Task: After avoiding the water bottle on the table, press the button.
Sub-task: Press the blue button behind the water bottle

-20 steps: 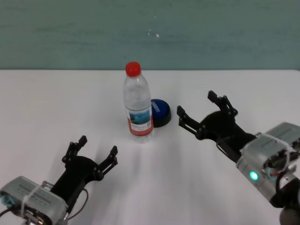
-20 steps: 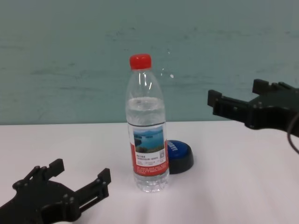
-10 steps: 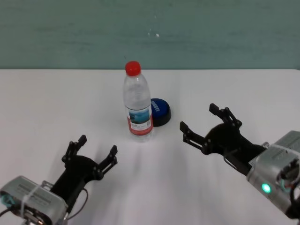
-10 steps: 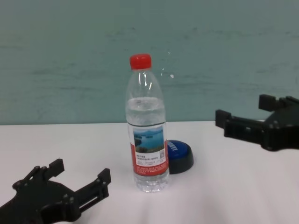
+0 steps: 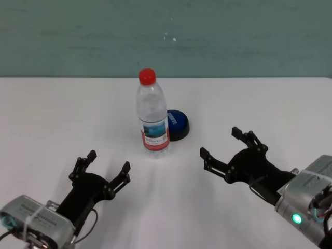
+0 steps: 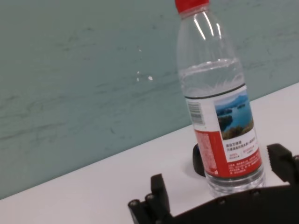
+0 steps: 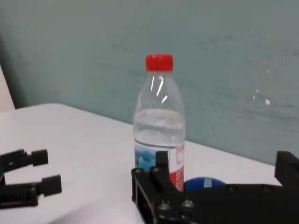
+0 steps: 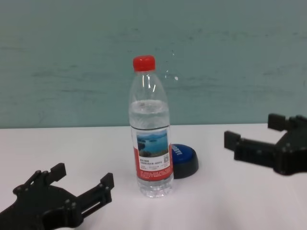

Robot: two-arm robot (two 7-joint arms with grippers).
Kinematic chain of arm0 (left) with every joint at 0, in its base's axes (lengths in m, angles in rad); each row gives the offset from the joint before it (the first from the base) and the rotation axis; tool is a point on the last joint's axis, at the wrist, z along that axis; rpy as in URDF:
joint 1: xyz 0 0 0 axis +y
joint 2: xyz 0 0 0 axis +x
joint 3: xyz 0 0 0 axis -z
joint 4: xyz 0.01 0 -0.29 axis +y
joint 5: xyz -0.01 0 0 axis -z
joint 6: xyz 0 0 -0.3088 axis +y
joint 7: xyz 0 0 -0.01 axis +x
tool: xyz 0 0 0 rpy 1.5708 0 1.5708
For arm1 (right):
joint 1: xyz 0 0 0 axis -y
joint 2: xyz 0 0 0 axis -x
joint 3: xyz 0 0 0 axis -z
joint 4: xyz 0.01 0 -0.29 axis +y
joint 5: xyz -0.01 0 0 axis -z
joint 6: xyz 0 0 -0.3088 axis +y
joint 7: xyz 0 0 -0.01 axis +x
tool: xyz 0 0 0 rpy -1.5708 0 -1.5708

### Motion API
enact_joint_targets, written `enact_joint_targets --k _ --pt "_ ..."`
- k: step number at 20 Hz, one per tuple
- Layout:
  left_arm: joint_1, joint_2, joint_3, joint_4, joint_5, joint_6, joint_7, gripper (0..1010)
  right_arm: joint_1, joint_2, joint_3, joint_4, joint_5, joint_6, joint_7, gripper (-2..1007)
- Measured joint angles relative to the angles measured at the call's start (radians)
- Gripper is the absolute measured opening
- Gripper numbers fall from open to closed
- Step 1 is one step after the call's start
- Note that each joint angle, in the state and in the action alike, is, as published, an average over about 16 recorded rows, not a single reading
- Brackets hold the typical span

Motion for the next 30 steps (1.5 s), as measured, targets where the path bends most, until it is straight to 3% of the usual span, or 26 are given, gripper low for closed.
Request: enact_joint_targets --k 17,30 --pt "0.0 0.0 0.0 0.0 0.0 0.0 0.0 1000 -0.023 -0.026 -0.016 0.074 0.043 -0.047 -0.012 1004" --pt "0.0 0.0 0.0 0.0 0.0 0.0 0.0 1000 -0.037 -0.02 0.017 0.08 0.062 -0.063 -0.021 1004"
